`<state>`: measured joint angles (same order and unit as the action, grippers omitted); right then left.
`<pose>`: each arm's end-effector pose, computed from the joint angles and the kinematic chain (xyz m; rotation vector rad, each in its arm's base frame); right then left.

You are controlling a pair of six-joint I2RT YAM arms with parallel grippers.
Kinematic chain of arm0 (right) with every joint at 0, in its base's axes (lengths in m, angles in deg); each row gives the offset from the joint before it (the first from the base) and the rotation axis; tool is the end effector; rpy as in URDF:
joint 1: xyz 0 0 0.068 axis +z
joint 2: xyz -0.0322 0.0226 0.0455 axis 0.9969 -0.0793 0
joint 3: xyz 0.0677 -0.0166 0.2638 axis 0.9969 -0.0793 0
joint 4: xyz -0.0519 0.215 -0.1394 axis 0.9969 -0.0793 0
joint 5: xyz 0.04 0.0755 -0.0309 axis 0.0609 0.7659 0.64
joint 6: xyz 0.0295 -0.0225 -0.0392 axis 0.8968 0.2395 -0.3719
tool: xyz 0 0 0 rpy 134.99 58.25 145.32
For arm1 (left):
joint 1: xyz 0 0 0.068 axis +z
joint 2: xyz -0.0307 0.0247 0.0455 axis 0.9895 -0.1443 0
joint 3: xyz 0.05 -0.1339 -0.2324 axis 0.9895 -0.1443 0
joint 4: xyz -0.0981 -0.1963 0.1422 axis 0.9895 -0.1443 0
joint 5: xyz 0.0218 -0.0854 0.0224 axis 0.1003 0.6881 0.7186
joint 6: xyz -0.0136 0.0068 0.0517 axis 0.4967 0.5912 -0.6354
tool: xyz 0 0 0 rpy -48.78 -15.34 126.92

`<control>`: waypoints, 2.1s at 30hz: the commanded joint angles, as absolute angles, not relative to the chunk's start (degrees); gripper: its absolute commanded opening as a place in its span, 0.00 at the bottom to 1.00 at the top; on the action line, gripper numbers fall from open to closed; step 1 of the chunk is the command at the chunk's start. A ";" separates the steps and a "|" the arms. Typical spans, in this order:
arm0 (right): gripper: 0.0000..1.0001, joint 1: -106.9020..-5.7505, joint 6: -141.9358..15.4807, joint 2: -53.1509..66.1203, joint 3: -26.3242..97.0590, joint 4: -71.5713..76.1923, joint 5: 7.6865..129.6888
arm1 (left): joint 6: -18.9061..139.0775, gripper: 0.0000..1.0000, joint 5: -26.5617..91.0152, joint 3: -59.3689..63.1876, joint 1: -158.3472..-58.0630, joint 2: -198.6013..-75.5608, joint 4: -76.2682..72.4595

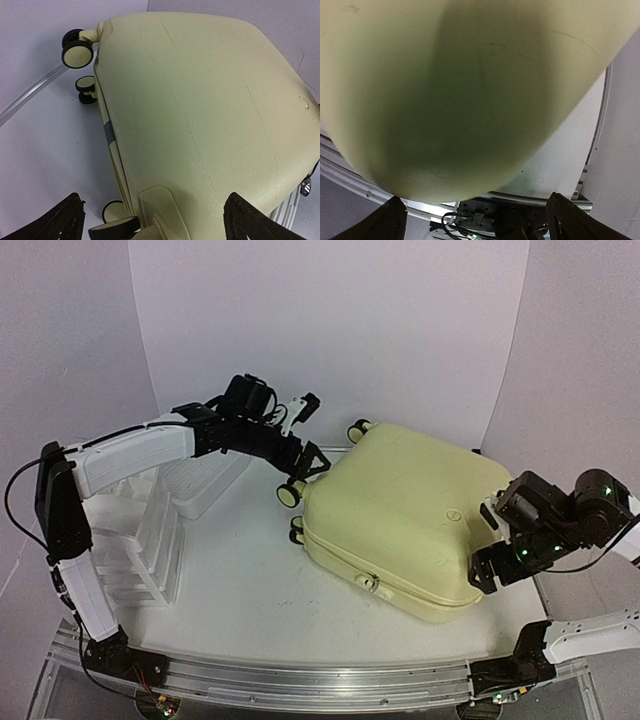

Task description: Open, take out, and arrange the luggage

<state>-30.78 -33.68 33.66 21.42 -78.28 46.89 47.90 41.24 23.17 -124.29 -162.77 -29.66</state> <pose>0.0823 0.1010 0.3154 -0.3903 2.7367 0.0471 0.2961 -0.2866 0.3400 0.9822 1.9888 -0.7407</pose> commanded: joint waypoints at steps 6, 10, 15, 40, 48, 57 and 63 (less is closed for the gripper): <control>0.98 -52.62 -42.37 30.51 23.23 -68.10 58.91 | 49.54 0.93 52.17 29.82 -125.18 -169.84 -32.60; 0.98 -64.18 -44.97 26.53 22.05 -58.10 80.01 | 51.33 0.90 53.96 24.48 -125.54 -167.73 -32.51; 0.98 -71.32 -47.83 17.78 25.49 -50.54 92.83 | 54.92 0.86 55.08 13.01 -125.85 -160.67 -26.86; 0.98 -54.45 -47.32 26.13 30.33 -69.85 73.18 | 56.39 0.88 42.14 0.87 -133.38 -138.67 -27.50; 0.98 -32.70 -42.81 29.87 10.60 -34.97 60.38 | 41.97 0.95 35.92 4.71 -133.31 -143.74 -35.23; 0.83 -27.04 -37.59 23.50 -1.05 -7.88 41.65 | 49.69 0.91 40.21 2.36 -133.30 -143.07 -32.54; 0.56 -26.90 -31.82 19.30 -2.73 -4.00 39.50 | 53.01 0.89 40.69 2.03 -133.30 -142.59 -31.43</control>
<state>-27.11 -37.22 20.78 -2.57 -13.48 44.45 50.05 39.39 2.34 -133.45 -145.09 -34.40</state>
